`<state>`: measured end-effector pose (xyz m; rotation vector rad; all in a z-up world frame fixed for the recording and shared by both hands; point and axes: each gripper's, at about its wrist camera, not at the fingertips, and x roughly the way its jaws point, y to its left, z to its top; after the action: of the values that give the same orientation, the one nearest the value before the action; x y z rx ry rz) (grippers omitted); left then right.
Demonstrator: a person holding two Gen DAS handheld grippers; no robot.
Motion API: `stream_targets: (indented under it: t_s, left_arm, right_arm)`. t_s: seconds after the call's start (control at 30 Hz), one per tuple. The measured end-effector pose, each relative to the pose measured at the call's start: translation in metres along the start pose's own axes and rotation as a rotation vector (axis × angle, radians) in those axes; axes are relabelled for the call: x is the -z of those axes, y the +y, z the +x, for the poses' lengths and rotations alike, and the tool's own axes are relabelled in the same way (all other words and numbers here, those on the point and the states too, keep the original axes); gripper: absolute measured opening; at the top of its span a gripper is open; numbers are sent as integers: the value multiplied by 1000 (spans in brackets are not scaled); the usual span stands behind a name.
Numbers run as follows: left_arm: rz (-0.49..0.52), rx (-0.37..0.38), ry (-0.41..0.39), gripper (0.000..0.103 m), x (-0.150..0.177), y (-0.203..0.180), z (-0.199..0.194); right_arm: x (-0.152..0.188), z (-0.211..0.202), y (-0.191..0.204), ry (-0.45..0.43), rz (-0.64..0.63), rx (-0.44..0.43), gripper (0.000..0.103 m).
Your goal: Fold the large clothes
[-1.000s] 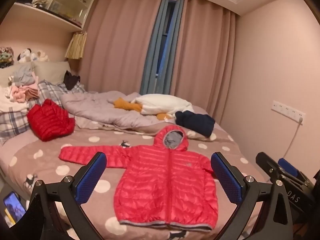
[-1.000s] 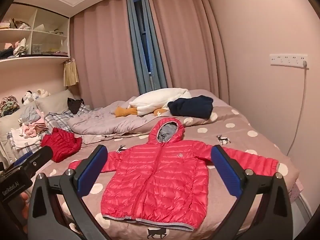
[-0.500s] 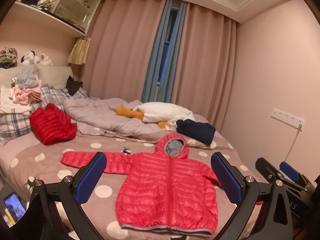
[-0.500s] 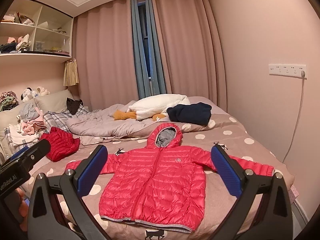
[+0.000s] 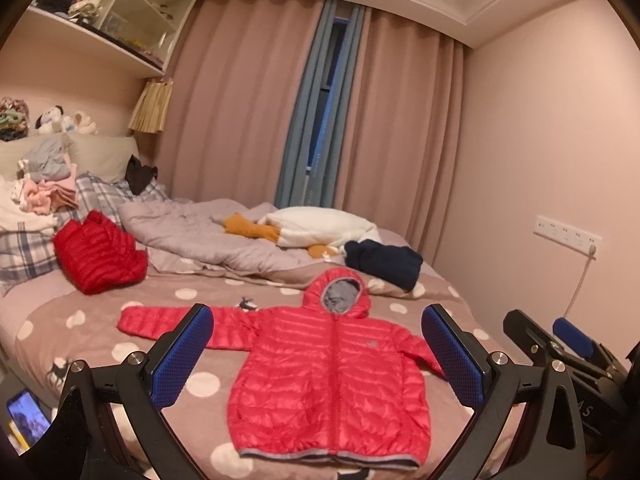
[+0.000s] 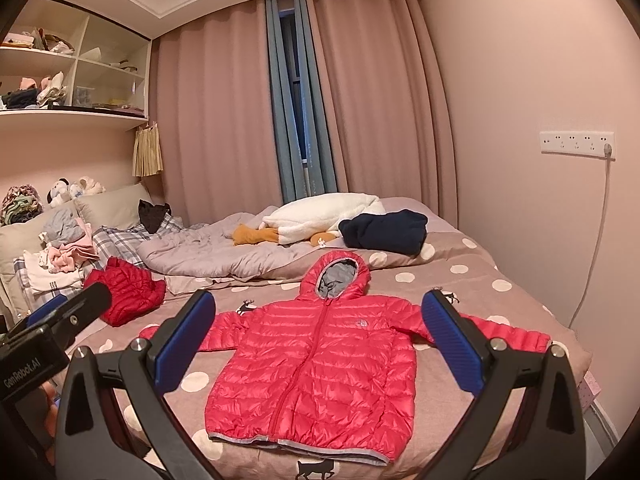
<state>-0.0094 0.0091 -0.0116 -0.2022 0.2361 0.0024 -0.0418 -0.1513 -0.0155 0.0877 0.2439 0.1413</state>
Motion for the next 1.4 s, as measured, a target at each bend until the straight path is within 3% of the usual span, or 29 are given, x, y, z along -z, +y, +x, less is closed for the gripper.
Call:
stream_targets:
  t_s: [0.83,1.4]
  left_arm:
    - [39,64,-32,103,0,-16,-3]
    - [21,11,-45,103,0,-16,-4]
  right_arm:
    - [-7,-7,-6,-37,-16,68,103]
    - [-4,-1,-15,-10,5,80,103]
